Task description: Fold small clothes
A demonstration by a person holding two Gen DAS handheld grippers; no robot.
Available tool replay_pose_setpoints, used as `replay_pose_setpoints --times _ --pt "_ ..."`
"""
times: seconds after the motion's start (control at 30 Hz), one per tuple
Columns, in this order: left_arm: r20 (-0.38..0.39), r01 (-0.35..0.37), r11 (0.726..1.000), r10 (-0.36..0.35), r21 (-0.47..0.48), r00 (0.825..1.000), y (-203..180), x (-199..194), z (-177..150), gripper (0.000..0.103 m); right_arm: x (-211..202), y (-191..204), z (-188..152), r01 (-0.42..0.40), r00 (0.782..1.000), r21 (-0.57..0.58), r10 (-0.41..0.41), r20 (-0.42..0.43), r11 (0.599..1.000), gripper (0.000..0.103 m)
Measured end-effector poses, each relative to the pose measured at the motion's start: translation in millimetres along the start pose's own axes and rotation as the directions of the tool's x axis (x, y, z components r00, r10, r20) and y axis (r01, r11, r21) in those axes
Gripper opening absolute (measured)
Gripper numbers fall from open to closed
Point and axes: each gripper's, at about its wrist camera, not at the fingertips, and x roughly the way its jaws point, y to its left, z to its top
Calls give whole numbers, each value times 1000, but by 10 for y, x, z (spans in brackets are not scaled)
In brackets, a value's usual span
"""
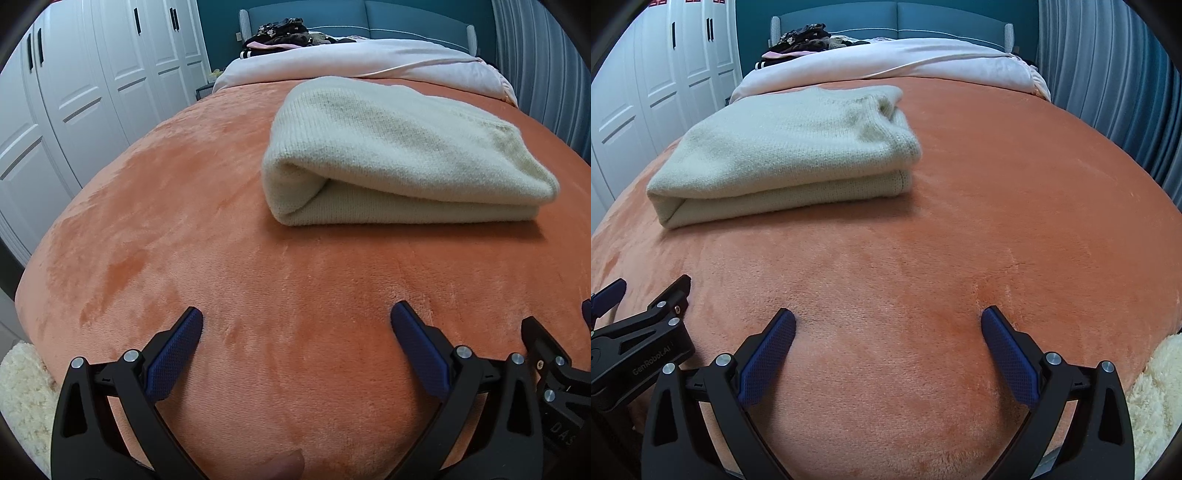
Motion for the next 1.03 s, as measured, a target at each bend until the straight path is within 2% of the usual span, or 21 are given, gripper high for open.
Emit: replay_pose_setpoints --times 1.03 --pt "3 2 1000 -2 -3 1000 1 20 -12 98 0 8 -2 1 1000 0 -1 1 1000 98"
